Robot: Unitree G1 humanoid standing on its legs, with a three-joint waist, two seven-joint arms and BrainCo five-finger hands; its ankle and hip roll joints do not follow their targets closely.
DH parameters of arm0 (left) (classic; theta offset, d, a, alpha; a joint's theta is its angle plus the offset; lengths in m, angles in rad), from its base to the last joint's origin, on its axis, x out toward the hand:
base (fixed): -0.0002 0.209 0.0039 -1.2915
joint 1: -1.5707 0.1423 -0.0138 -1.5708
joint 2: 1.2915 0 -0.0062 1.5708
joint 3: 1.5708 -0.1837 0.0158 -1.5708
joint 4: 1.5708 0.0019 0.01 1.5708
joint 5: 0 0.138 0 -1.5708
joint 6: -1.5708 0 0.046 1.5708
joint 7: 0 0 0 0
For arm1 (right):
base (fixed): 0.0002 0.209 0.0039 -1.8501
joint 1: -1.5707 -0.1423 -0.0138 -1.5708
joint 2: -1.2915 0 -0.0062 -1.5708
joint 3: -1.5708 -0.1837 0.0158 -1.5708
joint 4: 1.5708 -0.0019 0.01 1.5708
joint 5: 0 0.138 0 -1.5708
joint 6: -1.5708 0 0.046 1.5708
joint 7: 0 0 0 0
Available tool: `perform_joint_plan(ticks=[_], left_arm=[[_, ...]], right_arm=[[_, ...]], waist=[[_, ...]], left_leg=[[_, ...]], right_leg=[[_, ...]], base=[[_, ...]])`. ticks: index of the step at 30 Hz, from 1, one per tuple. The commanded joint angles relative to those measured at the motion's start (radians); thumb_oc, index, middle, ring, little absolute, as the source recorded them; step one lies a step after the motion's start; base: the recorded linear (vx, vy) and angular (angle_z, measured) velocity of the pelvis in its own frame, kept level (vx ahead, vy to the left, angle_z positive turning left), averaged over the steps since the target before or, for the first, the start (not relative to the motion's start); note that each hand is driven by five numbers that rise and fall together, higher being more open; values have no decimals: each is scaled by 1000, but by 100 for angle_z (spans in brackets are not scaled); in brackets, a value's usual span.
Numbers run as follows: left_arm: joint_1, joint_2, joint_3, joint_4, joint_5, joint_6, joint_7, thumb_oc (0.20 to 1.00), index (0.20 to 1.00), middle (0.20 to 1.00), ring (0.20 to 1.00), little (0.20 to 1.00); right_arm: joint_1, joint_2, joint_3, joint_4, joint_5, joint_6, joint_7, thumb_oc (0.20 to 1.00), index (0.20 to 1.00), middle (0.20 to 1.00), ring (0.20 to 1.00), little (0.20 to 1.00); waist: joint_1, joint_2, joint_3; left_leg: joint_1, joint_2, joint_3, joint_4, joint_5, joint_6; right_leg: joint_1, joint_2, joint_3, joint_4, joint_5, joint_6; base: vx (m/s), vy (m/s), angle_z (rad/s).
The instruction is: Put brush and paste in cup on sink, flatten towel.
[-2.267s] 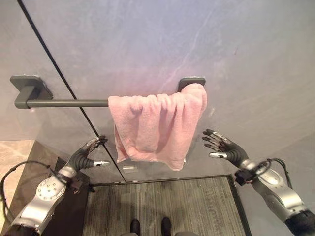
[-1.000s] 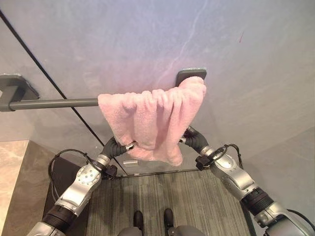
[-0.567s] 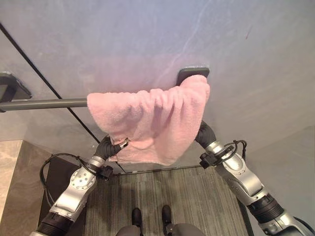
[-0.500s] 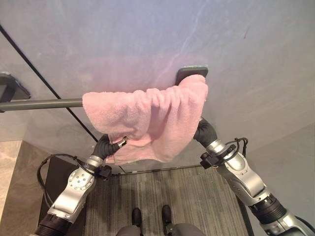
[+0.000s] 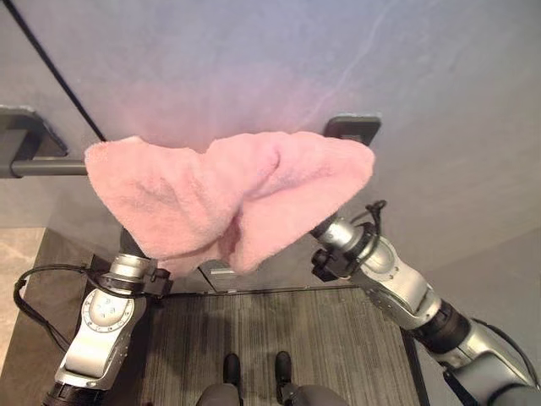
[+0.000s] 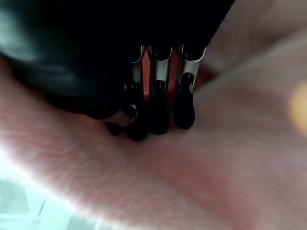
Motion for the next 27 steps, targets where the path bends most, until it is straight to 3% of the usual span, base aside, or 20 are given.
perform_joint_plan(ticks=[1, 7, 13, 19, 20, 27], left_arm=[[32, 56, 37, -28, -50, -75, 44, 200, 200, 200, 200, 200], [54, 43, 9, 69, -44, -43, 45, 200, 200, 200, 200, 200], [19, 26, -129, 276, 30, 21, 9, 200, 200, 200, 200, 200], [-22, 48, -205, 215, 75, 18, -27, 200, 200, 200, 200, 200], [4, 31, -198, 177, 23, 14, -38, 209, 209, 209, 209, 209], [49, 16, -146, 174, 53, 3, 23, 200, 200, 200, 200, 200]], right_arm=[[-57, 103, -41, -43, -53, -42, -16, 200, 200, 200, 200, 200], [-41, 106, -23, -4, -109, -10, -14, 200, 200, 200, 200, 200], [48, 115, -1, 88, -186, 25, -2, 200, 200, 200, 200, 200], [205, 66, -113, -39, -231, -14, -23, 200, 200, 200, 200, 200], [263, 48, -125, -110, -171, -32, 5, 200, 200, 200, 200, 200], [232, 77, -101, -84, -192, -31, -28, 200, 200, 200, 200, 200]], waist=[[40, -73, -30], [58, -81, -13], [44, -82, -10], [-14, -77, -24], [-28, -80, -25], [-23, -81, -24]], left_leg=[[-42, 24, 1, 70, -22, -47], [-71, 21, -17, 86, -21, -44], [-77, 18, -23, 75, -13, -40], [-53, 25, 1, 53, -11, -39], [-47, 31, 13, 53, -13, -39], [-34, 36, 36, 65, -24, -39]], right_leg=[[-42, -227, -22, 27, 113, 180], [-47, -233, -40, 32, 122, 179], [-53, -235, -42, 39, 130, 178], [-64, -225, -17, 45, 128, 183], [-73, -221, -4, 50, 127, 185], [-72, -217, 11, 41, 130, 191]], base=[[-13, -12, 5], [-20, -1, 8], [-4, 14, 7], [2, 42, -3], [-13, 33, -14], [4, 3, -20]])
